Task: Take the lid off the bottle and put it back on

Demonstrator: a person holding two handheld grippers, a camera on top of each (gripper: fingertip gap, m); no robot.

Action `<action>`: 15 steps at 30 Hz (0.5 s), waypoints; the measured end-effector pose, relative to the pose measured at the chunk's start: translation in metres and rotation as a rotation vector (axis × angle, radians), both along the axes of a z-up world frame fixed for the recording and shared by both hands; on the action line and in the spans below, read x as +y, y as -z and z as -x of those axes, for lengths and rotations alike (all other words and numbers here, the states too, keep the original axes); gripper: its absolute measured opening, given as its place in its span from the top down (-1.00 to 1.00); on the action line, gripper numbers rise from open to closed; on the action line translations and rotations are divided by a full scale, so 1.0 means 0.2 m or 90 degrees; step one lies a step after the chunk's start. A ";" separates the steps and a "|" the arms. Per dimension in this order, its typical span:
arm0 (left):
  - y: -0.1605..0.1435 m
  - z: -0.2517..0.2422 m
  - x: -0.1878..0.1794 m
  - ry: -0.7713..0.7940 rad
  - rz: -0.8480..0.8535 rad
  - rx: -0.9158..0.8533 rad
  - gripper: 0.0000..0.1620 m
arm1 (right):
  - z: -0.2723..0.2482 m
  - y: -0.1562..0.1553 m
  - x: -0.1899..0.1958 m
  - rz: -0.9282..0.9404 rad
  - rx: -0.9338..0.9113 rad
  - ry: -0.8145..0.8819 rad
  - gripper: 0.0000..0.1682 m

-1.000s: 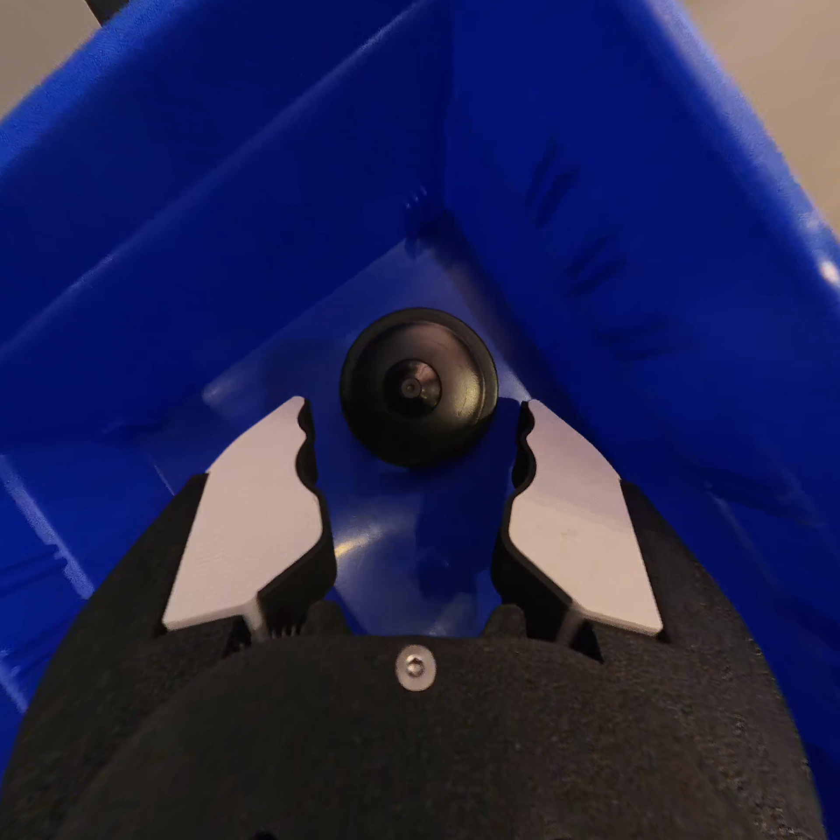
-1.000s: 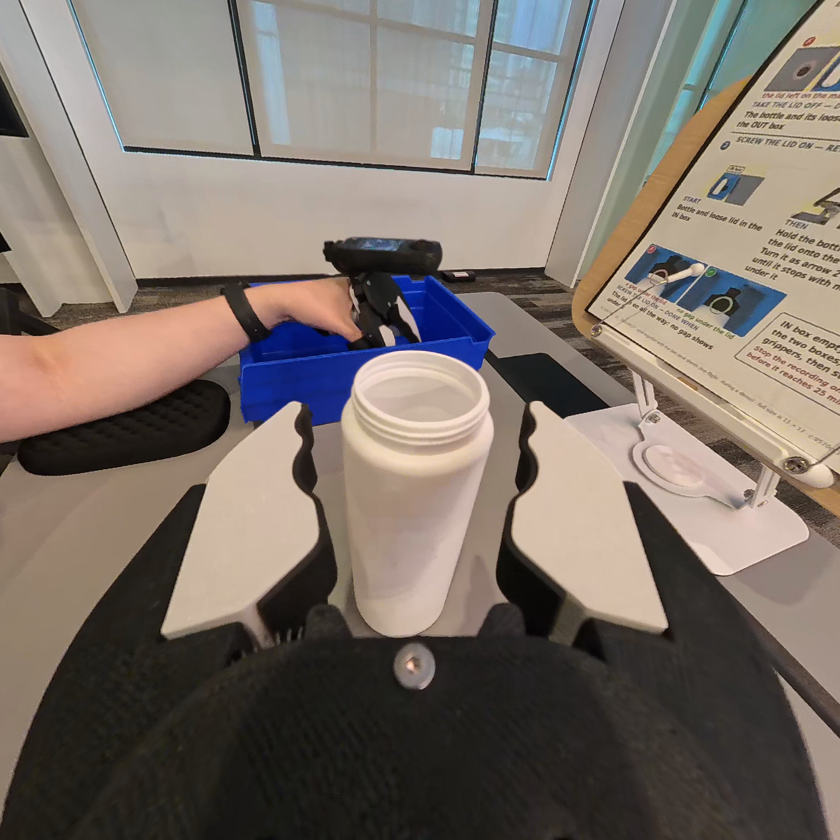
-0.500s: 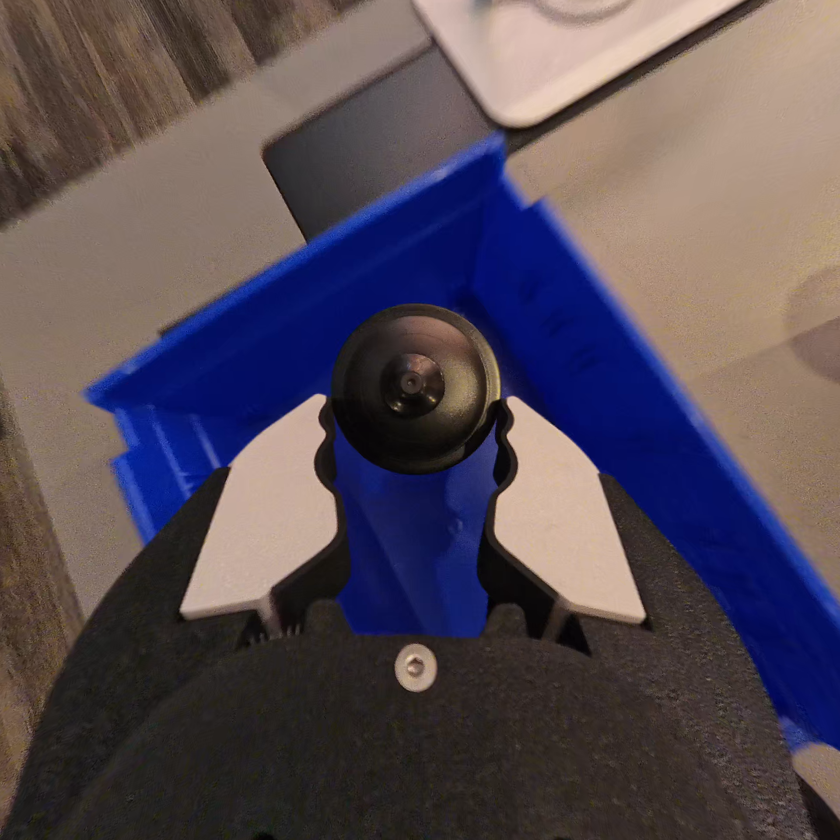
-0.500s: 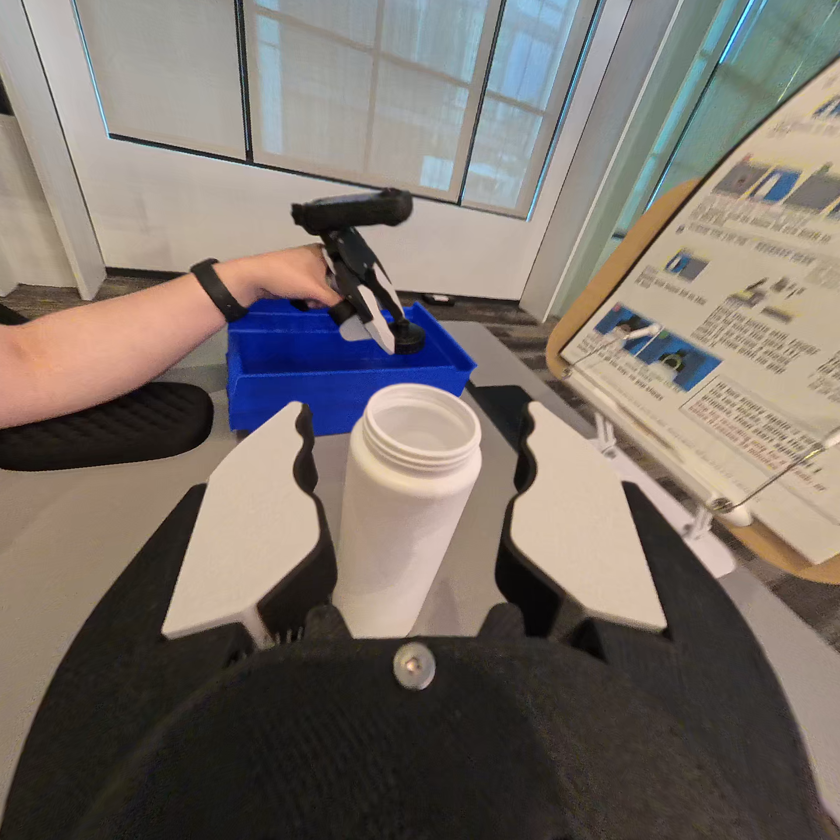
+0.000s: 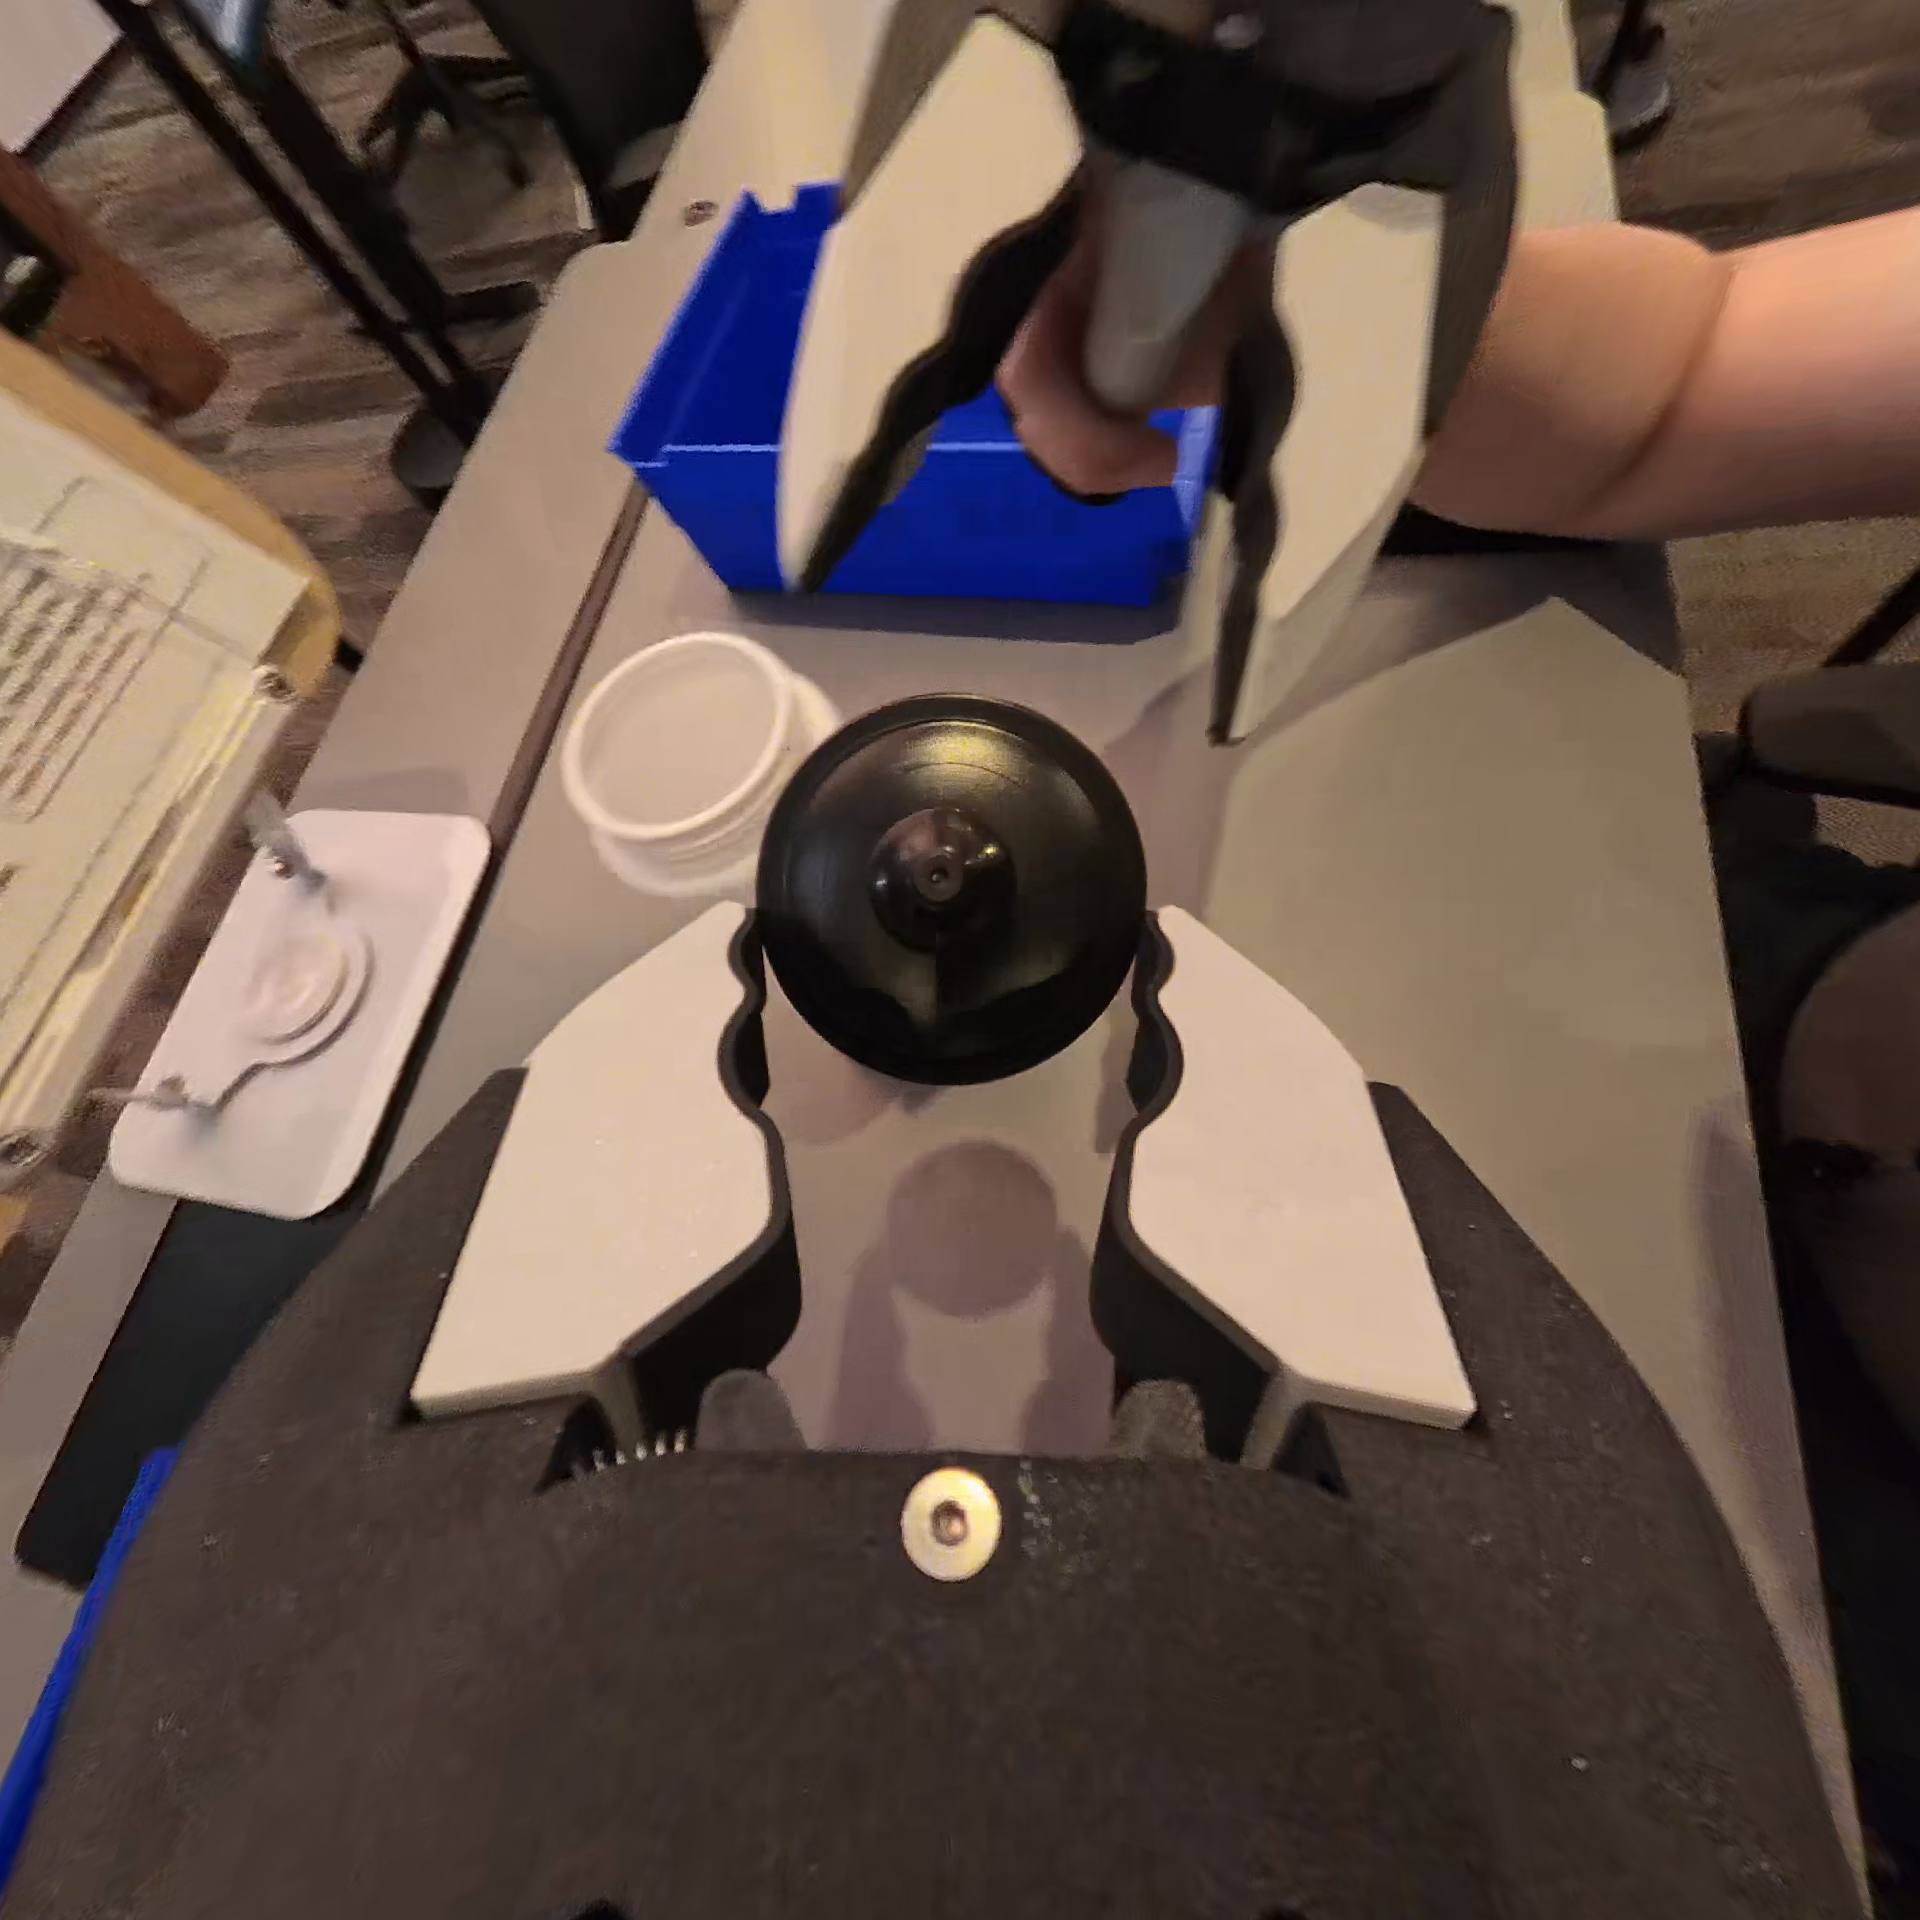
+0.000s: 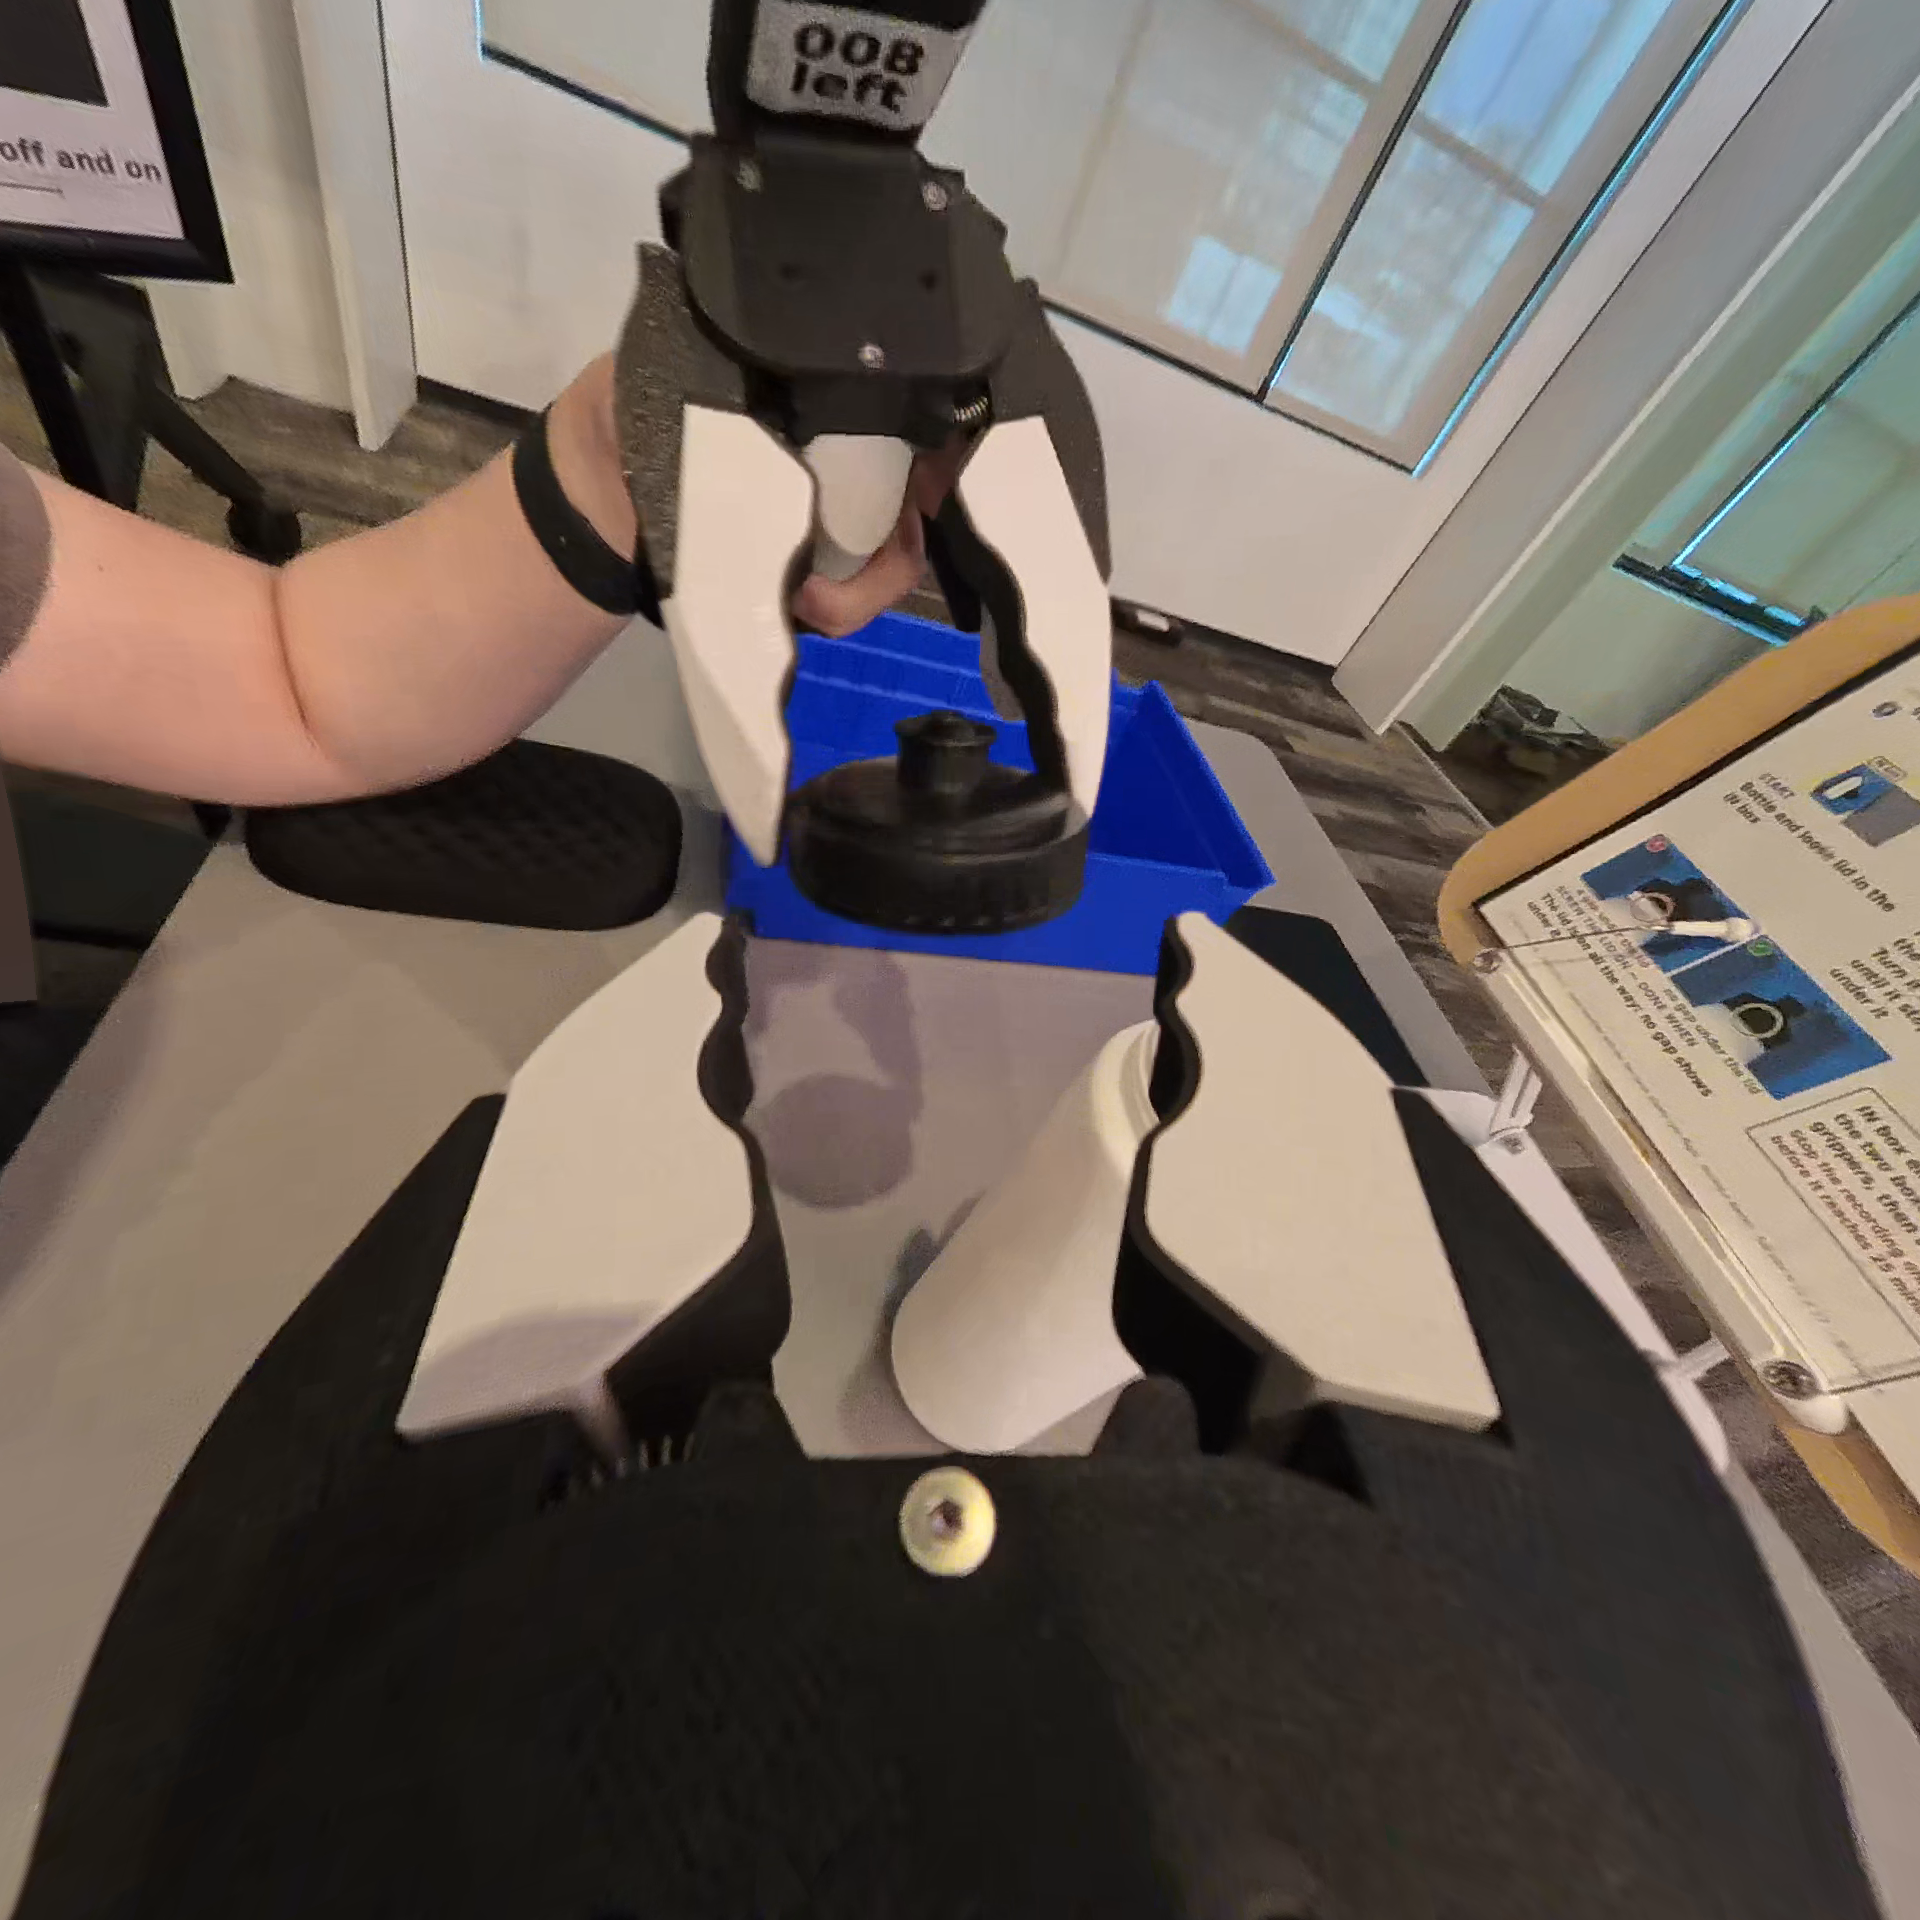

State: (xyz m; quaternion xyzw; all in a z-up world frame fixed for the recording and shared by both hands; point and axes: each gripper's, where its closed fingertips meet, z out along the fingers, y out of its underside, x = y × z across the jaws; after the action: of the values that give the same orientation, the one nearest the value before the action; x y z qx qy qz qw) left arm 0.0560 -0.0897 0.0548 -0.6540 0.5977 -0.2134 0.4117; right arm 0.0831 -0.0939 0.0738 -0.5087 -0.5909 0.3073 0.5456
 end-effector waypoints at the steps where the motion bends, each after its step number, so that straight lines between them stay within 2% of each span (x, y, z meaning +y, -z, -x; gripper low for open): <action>1: 0.01 -0.03 -0.02 0.012 0.006 0.006 0.16 | 0.01 0.02 -0.01 0.019 -0.007 -0.009 0.08; 5: 0.06 -0.08 -0.07 0.032 0.023 0.023 0.16 | 0.04 0.08 -0.04 0.090 -0.030 -0.052 0.09; 10: 0.09 -0.10 -0.07 0.038 0.028 0.036 0.16 | 0.07 0.14 -0.04 0.107 -0.049 -0.062 0.21; 15: 0.10 -0.10 -0.08 0.047 0.027 0.041 0.16 | 0.08 0.19 -0.05 0.129 -0.067 -0.080 0.20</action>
State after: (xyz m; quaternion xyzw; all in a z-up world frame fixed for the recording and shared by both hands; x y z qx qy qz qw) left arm 0.0753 -0.1066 0.0351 -0.6465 0.6298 -0.2202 0.3701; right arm 0.0661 -0.1040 0.0357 -0.5384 -0.6157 0.3719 0.4391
